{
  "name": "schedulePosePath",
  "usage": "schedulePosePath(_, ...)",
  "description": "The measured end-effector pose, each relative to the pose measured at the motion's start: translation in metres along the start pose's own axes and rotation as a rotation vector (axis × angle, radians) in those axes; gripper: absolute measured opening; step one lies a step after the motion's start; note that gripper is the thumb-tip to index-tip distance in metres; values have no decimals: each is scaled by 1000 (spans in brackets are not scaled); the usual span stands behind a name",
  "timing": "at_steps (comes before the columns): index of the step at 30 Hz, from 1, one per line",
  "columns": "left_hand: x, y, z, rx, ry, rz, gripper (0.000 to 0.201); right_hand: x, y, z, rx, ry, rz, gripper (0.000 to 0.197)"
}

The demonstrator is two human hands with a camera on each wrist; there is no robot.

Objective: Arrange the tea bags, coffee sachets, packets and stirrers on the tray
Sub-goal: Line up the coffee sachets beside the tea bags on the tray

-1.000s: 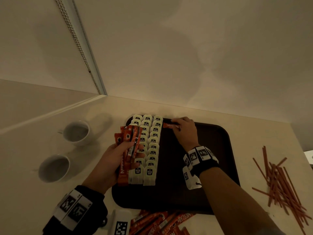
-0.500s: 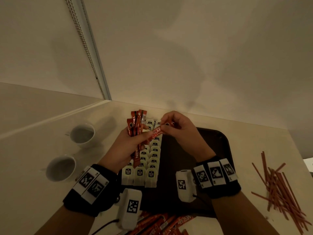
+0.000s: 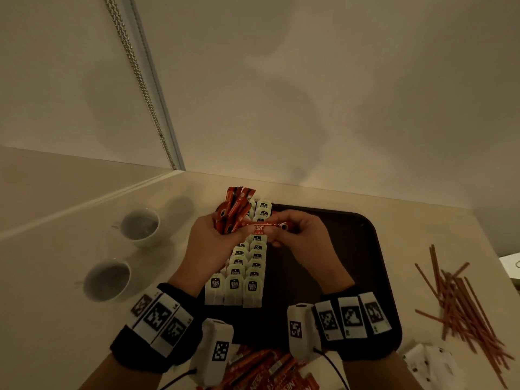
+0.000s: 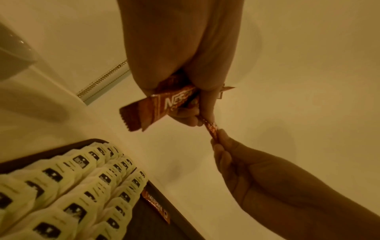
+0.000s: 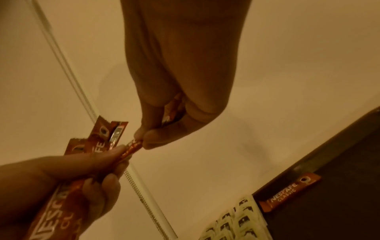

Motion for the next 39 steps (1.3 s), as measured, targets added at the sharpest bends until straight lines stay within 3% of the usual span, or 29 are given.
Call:
schedulePosePath(5,3,2,7,204,87,21,7,5,-1,-8,-161,-65,58,19)
schedulePosePath(11,13,1,27,274,199,24,9,11,9,-25,26,-68,114,15)
schedulePosePath(17,18,12,47,337,375,-32,14,-19,69,-93,322,-233,-151,12)
schedulePosePath(20,20,11,52,370,433,-28,10,-35,74,-122,458,-279,-146,13)
schedulePosePath(26,21,11,62,330,475,7,5,-62,61,-151,484,-325,-103,14)
schedulePosePath(39,20,17,68,316,496,-19,4,-89,58,-154,444,-293,-241,16)
Point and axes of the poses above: each hand's wrist, its own x-axis away from the middle knuckle, its own y-axis out of the back of the hand, z = x × y, the point moved 8 cm from there along -x, towards the middle knuckle, and after that the axes turned 14 degrees about x, right-handed, at the moved point
